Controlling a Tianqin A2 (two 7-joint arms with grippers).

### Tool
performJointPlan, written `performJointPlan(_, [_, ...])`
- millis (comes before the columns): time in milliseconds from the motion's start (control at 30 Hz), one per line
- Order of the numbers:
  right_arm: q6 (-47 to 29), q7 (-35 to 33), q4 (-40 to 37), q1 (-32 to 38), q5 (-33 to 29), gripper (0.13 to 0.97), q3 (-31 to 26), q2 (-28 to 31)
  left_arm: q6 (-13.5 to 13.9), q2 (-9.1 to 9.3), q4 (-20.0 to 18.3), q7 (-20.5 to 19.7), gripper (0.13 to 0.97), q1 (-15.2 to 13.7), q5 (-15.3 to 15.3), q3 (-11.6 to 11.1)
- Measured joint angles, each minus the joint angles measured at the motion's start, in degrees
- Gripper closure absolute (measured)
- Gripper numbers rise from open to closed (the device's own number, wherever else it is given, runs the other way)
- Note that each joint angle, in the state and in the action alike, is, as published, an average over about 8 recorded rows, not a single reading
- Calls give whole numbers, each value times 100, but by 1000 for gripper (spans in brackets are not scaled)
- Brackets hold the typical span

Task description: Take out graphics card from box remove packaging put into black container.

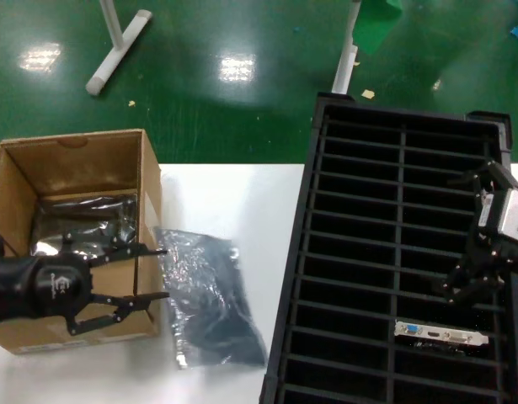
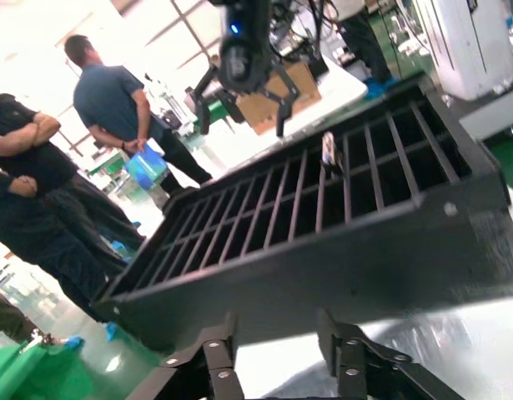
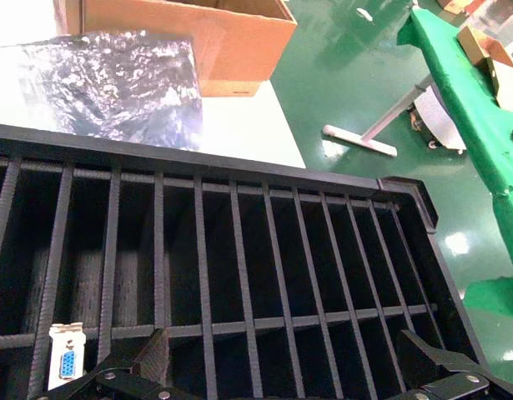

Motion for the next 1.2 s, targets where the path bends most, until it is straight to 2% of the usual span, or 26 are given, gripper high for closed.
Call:
performJointPlan(33, [-3,-2,0,-1,-1,129,3,-3,-23,-17,-169,-119,804,93,-14,-79])
performJointPlan(167, [-13,-9,0,-6,-5,129,16,-12,-135,-62,-928,-717,712,522,-172,-445])
performJointPlan(267, [-20,-14,0,-9,-8,129,25,-19,-270,-31,-1473,-1181,644,848,-366,-756])
performJointPlan(300, [-22,-15,0,-10,-9,129,28,-21,-333,-1,-1634,-1315,621,949,-434,-866])
performJointPlan(433, [-30,-20,0,-14,-13,129,37,-29,-702,222,-2112,-1628,621,1273,-672,-1322])
performJointPlan(567, [-34,-24,0,-16,-15,129,43,-33,-1035,438,-2320,-1673,509,1440,-796,-1642])
performJointPlan(700, [-12,-36,-4,-29,1,129,50,-44,-1169,512,-2380,-1679,397,1493,-819,-1736])
performJointPlan(867, [166,-128,-41,-127,128,129,99,-117,-1393,571,-2496,-1808,317,1593,-753,-1754])
performJointPlan(1000, [426,-263,-96,-269,314,129,170,-224,-1711,650,-2660,-2002,237,1733,-654,-1772])
performJointPlan(1200, [898,-508,-195,-528,651,129,300,-420,-2294,796,-2961,-2351,215,1990,-474,-1807])
